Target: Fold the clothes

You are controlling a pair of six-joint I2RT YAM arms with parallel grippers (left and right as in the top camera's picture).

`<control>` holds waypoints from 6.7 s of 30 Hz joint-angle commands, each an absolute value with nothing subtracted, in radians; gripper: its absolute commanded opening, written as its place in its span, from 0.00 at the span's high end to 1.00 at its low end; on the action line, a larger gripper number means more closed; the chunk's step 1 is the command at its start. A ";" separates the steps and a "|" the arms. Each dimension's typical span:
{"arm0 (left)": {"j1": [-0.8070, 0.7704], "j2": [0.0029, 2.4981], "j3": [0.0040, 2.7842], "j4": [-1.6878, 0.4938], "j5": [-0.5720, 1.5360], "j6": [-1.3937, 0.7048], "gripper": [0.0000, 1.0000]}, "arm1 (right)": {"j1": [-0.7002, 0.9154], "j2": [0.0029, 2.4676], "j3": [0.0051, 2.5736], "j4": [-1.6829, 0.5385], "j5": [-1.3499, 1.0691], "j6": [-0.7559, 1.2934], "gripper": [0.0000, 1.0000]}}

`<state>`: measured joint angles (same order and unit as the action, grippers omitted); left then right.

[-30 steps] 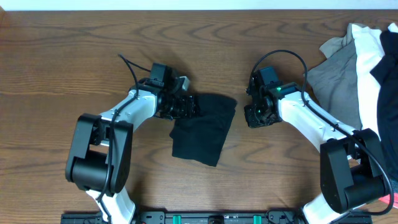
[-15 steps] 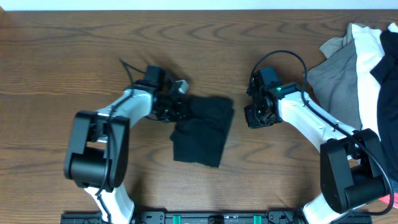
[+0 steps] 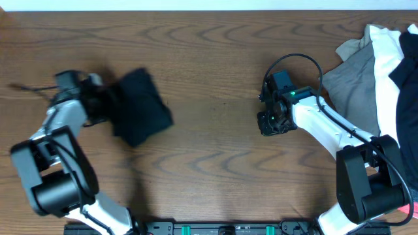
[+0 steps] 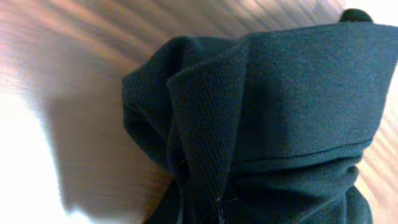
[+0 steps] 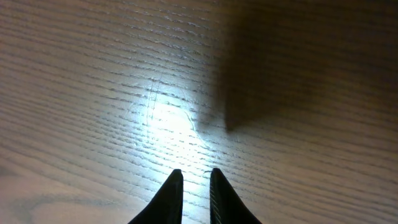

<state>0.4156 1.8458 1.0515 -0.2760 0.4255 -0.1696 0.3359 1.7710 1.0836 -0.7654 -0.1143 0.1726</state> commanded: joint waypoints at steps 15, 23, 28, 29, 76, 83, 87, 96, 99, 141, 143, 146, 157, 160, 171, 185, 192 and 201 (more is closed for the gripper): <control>0.598 1.822 1.226 -0.348 0.497 -0.153 0.02 | 0.336 1.760 1.081 -0.780 -0.109 0.171 0.85; 0.437 1.748 1.290 -0.488 0.465 -0.096 0.02 | 0.336 1.760 1.081 -0.785 -0.109 0.171 0.86; 0.273 1.745 1.281 -0.551 0.268 -0.037 0.02 | 0.336 1.760 1.081 -0.789 -0.109 0.171 0.86; 0.244 1.745 1.279 -0.561 0.215 -0.038 0.02 | 0.336 1.760 1.081 -0.791 -0.109 0.171 0.86; 0.163 1.951 1.265 -0.930 -0.104 -0.232 0.94 | 0.336 1.760 1.081 -0.811 -0.109 0.171 0.86; 0.100 1.906 1.265 -0.931 -0.088 -0.177 0.94 | 0.336 1.760 1.081 -0.810 -0.109 0.171 0.86; 0.036 1.842 1.265 -0.931 -0.085 -0.175 0.94 | 0.333 1.754 1.081 -0.805 -0.108 0.171 0.87; -0.208 1.676 1.265 -0.883 -0.052 -0.109 0.94 | 0.320 1.596 1.081 -0.725 -0.101 0.171 0.73; -0.275 1.623 1.265 -0.856 -0.052 -0.100 0.93 | 0.308 1.531 1.081 -0.708 -0.101 0.171 0.40; -0.517 0.956 0.806 -0.604 -0.011 -0.125 0.02 | 0.280 0.543 0.723 -0.937 0.041 0.329 0.01; -0.517 0.964 0.806 -0.604 -0.011 -0.125 0.02 | 0.280 0.543 0.723 -0.980 0.041 0.329 0.01; -0.517 0.973 0.806 -0.604 -0.011 -0.125 0.02 | 0.280 0.543 0.723 -1.028 0.041 0.329 0.01; -0.517 0.980 0.806 -0.604 -0.011 -0.125 0.02 | 0.280 0.512 0.723 -1.085 0.051 0.324 0.01; -0.517 0.980 0.806 -0.604 -0.011 -0.125 0.02 | 0.262 0.458 0.721 -1.069 0.065 0.316 0.01; -0.517 0.980 0.806 -0.604 -0.011 -0.125 0.02 | 0.189 0.173 0.473 -0.805 0.039 0.269 0.01; -0.517 0.980 0.806 -0.604 -0.011 -0.125 0.02 | 0.181 0.005 0.178 -0.330 0.010 0.268 0.01; -0.517 0.980 0.806 -0.604 -0.011 -0.125 0.02 | 0.181 0.005 0.010 0.056 0.011 0.230 0.01; -0.517 0.980 0.806 -0.604 -0.011 -0.125 0.02 | 0.185 0.005 0.005 -0.076 -0.011 0.204 0.01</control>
<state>-0.5152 0.9794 0.8051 -0.6041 -0.0067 -0.1154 0.1902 0.0093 0.0071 -0.0608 0.0105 0.2264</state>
